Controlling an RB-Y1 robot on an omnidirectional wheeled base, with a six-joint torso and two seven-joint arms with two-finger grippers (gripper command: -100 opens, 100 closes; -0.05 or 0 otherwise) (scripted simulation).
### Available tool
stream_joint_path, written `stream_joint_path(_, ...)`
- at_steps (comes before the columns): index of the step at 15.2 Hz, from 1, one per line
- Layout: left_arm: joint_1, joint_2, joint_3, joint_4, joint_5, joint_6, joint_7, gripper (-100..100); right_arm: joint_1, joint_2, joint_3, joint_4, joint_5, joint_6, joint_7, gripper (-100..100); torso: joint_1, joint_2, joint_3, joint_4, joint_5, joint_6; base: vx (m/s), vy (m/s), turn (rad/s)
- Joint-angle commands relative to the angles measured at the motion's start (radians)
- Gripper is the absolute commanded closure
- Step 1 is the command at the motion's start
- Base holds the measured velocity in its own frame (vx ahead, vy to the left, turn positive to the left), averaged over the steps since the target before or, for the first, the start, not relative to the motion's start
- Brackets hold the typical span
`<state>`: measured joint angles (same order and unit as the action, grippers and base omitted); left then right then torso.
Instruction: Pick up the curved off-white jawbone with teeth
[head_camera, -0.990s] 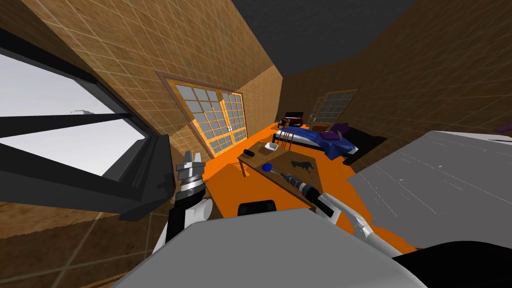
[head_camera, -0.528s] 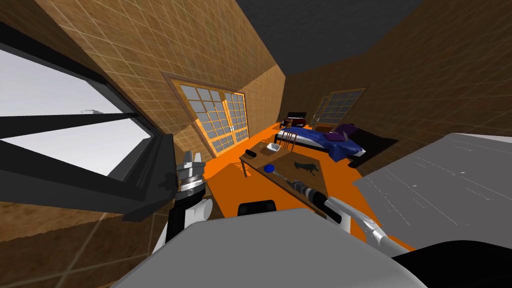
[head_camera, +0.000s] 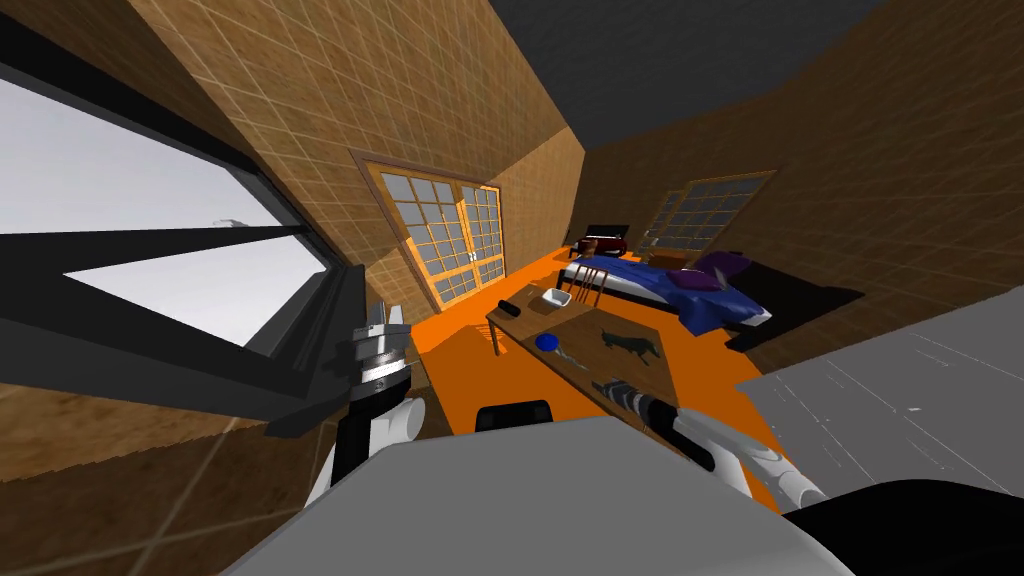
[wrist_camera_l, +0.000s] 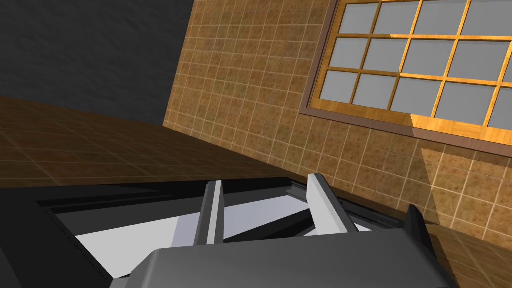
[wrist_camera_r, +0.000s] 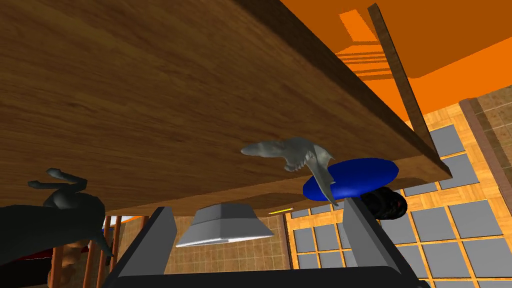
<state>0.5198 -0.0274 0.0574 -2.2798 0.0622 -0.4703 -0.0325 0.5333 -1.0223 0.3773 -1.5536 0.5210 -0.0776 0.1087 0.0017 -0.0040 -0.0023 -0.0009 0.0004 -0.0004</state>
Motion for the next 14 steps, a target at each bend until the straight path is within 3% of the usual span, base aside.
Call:
stream_joint_path(1,0.0,0.0,0.0,0.0,0.0,0.0,0.0,0,0.016,-0.041,0.04,0.04,0.021,0.027,0.008,-100,0.0,0.0,0.0,0.0,0.0,0.0,0.083,0.04,0.304)
stream_joint_path(3,0.0,0.0,0.0,0.0,0.0,0.0,0.0,0,0.025,-0.06,0.062,0.06,0.03,0.036,0.012,-100,0.001,-0.003,-0.001,-0.001,0.0,-0.001,0.108,0.041,0.355)
stream_joint_path(6,0.002,-0.001,-0.006,0.003,0.0,0.001,0.001,0,0.052,-0.097,0.129,0.104,0.052,0.055,0.019,-100,0.009,-0.007,-0.003,0.0,-0.001,-0.003,0.122,0.012,0.389)
stream_joint_path(14,0.01,-0.005,-0.019,0.012,0.0,0.005,0.004,0,0.091,-0.089,0.213,0.119,0.067,0.052,0.022,-100,0.04,-0.025,-0.011,0.002,-0.001,-0.007,0.135,-0.009,0.406)
